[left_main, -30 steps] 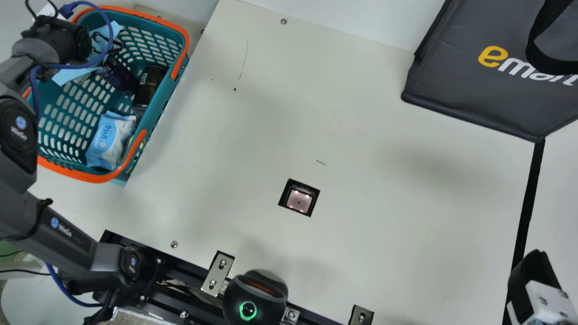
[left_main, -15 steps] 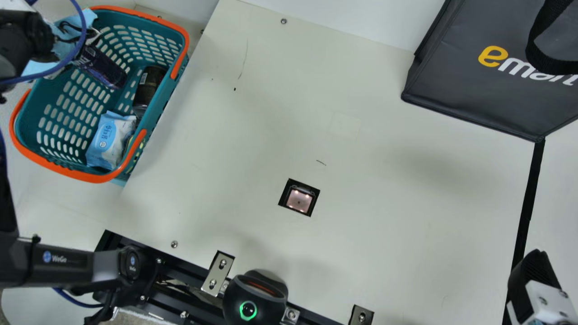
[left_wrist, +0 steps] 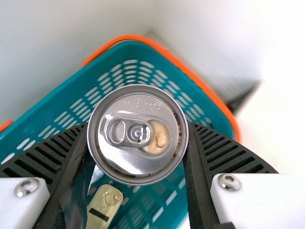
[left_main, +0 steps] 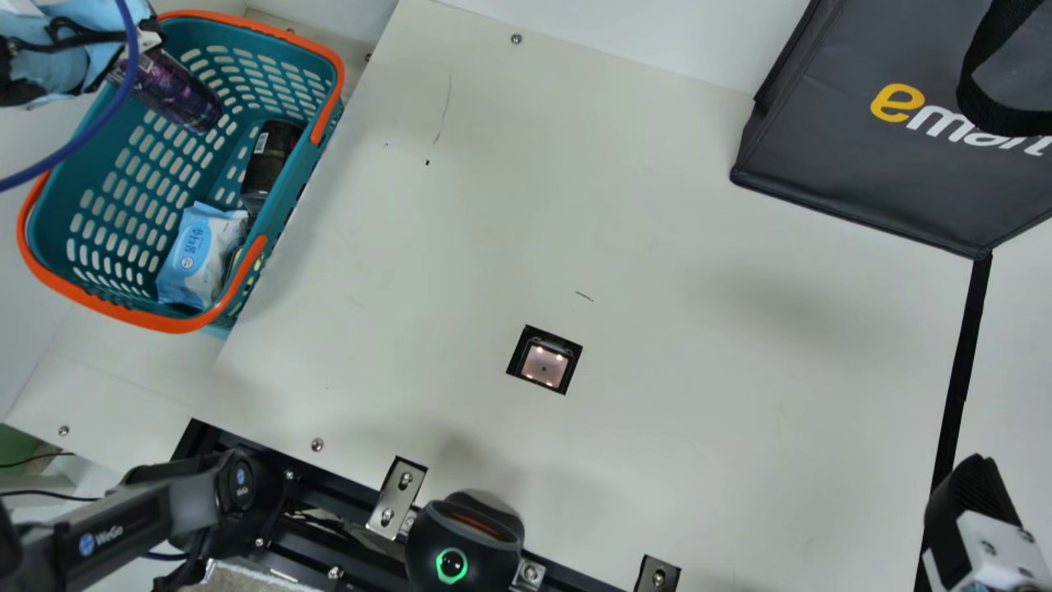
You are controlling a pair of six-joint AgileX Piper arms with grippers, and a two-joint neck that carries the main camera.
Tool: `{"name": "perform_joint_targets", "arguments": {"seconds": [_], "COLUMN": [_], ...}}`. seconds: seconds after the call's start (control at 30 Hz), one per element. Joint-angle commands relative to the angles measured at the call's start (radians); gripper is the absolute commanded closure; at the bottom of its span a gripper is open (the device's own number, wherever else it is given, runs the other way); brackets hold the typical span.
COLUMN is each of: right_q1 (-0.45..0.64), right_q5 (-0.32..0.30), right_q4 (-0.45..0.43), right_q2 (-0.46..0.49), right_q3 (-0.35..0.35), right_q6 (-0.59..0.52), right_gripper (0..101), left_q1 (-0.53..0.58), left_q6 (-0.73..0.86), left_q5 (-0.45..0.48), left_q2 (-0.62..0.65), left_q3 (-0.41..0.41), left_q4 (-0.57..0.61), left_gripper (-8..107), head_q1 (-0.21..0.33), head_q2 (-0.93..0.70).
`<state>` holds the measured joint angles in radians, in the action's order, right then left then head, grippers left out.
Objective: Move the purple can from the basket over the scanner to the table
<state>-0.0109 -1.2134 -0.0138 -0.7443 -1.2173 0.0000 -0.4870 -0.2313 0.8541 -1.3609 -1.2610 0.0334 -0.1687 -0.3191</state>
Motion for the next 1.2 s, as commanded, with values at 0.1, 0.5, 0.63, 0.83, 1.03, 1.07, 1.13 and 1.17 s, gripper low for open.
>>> {"name": "perform_joint_targets", "arguments": {"seconds": [0.1,0.5,0.63,0.83,1.03,1.07,1.13,1.17], "right_q1": [0.000,0.000,0.000,0.000,0.000,0.000,0.000,0.000], "right_q5": [0.000,0.000,0.001,0.001,0.001,0.001,0.001,0.001], "right_q4": [0.000,0.000,0.000,0.000,0.000,0.000,0.000,0.000], "right_q2": [0.000,0.000,0.000,0.000,0.000,0.000,0.000,0.000], "right_q3": [0.000,0.000,0.000,0.000,0.000,0.000,0.000,0.000], "right_q6": [0.000,0.000,0.000,0.000,0.000,0.000,0.000,0.000], "right_gripper": [6,6,6,6,6,6,6,6], "left_q1": [0.041,0.233,0.337,0.516,0.715,0.749,0.816,0.850], "left_q6": [0.224,0.312,0.273,0.184,0.059,0.036,-0.012,-0.037], "left_q5": [0.075,0.211,0.243,0.282,0.308,0.312,0.320,0.324], "left_q2": [0.093,0.206,0.224,0.245,0.261,0.262,0.265,0.266], "left_q3": [-0.022,-0.056,-0.060,-0.062,-0.055,-0.052,-0.046,-0.043], "left_q4": [0.098,0.151,0.124,0.064,-0.023,-0.038,-0.070,-0.086], "left_gripper": [107,107,107,107,107,107,107,107], "head_q1": [0.030,0.030,0.030,0.030,0.030,0.030,0.030,0.030], "head_q2": [-0.002,-0.002,-0.002,-0.002,-0.002,-0.002,-0.002,-0.002]}}
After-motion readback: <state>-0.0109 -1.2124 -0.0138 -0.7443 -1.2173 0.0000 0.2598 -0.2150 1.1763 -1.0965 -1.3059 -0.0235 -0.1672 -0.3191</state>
